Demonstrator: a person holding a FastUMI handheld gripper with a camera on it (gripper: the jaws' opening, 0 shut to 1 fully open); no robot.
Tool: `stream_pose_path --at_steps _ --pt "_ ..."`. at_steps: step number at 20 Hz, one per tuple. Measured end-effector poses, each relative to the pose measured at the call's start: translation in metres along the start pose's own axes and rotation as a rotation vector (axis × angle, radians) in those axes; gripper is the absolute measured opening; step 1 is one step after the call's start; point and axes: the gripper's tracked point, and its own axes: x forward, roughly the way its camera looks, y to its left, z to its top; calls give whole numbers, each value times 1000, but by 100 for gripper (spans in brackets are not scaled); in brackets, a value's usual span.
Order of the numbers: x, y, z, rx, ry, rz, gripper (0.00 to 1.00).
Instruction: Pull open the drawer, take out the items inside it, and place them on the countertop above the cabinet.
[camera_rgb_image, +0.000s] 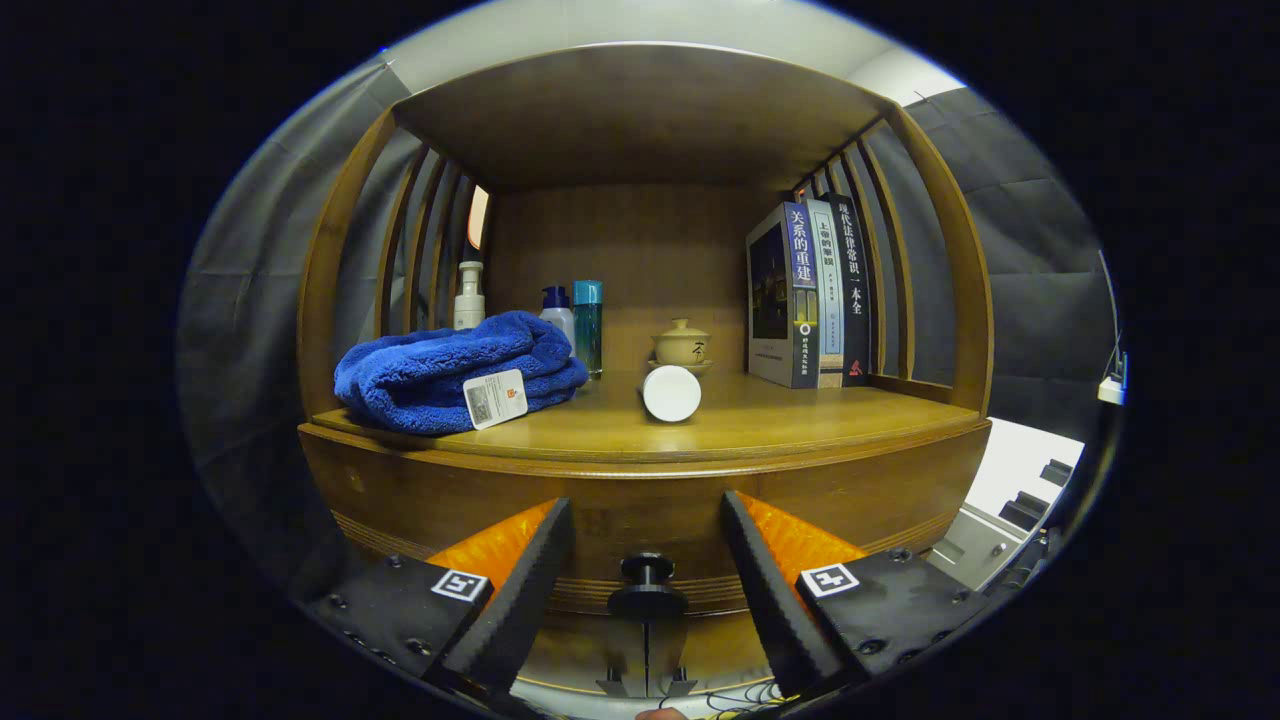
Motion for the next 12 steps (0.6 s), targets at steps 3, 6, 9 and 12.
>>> stream_pose_path --at_steps 3,6,9,12 --pt "-2 -1 9 -26 -34 -17 99" --pt "-18 3 25 -24 -69 -4 99" --pt "-41 7 40 8 -86 16 99" --pt "-67 3 58 38 -108 16 98"
